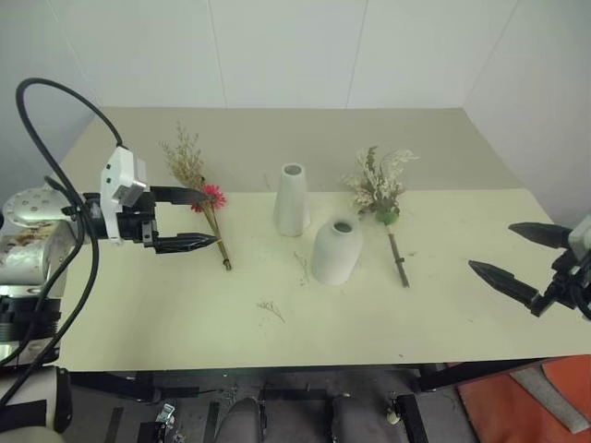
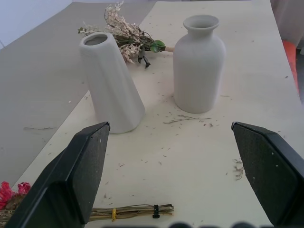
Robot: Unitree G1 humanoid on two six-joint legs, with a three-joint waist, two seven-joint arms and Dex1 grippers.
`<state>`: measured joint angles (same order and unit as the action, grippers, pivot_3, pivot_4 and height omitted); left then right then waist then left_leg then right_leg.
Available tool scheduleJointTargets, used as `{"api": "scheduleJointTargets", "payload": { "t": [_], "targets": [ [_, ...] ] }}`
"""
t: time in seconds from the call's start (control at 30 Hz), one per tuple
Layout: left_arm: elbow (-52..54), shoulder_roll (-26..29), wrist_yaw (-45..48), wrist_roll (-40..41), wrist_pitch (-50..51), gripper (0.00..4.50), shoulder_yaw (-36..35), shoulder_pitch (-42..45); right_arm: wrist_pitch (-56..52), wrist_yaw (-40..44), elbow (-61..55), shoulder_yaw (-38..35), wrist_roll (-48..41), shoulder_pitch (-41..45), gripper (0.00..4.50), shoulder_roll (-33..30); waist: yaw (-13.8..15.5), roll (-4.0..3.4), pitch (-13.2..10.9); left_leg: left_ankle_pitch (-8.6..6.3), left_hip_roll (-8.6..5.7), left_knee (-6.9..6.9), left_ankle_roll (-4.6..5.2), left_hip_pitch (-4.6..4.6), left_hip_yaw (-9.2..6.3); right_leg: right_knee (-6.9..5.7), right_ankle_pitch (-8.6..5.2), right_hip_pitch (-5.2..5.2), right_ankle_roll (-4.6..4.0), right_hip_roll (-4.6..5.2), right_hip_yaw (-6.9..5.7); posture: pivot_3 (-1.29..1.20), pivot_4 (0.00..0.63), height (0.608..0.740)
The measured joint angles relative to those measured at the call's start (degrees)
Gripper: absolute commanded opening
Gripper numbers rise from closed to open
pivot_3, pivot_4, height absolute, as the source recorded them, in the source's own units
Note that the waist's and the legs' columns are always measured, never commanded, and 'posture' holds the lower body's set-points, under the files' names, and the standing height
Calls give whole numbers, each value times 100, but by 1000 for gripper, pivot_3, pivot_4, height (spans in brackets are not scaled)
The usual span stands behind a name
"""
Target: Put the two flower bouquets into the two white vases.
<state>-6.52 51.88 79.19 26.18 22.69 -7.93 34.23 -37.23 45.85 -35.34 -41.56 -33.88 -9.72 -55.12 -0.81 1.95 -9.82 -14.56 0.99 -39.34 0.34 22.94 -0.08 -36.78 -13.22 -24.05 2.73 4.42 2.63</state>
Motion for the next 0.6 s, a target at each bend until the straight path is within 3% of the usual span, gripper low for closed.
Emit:
{"api": "scheduleJointTargets", "payload": {
  "t": [0.2,0.4,0.5,0.6],
  "targets": [
    [186,-269,-1574,-213,1398,4475,56,116,-80,-121,105,382,-31,477,4500,-36,11,0,0,0,-2,-1,0,-2,-2,-3,1,3,1,2,1,0,150,740],
    [847,-1283,-3637,11,3553,4475,-40,487,-86,-102,92,944,-107,1104,4500,-228,15,1,0,0,-3,-6,0,13,-10,-3,1,-7,2,1,-4,0,150,740],
    [792,-2273,-5315,-391,4557,4475,-484,890,-84,-102,219,1259,-88,1414,4500,-254,16,2,0,0,-5,-23,0,14,-15,-10,3,-2,3,2,-6,0,150,740],
    [899,-2797,-6316,-820,5236,4475,-602,1102,-84,-93,251,1432,-64,1522,4500,-263,17,3,0,-1,-8,-31,2,22,-19,-13,4,-6,4,2,-7,0,150,740]
  ]
}}
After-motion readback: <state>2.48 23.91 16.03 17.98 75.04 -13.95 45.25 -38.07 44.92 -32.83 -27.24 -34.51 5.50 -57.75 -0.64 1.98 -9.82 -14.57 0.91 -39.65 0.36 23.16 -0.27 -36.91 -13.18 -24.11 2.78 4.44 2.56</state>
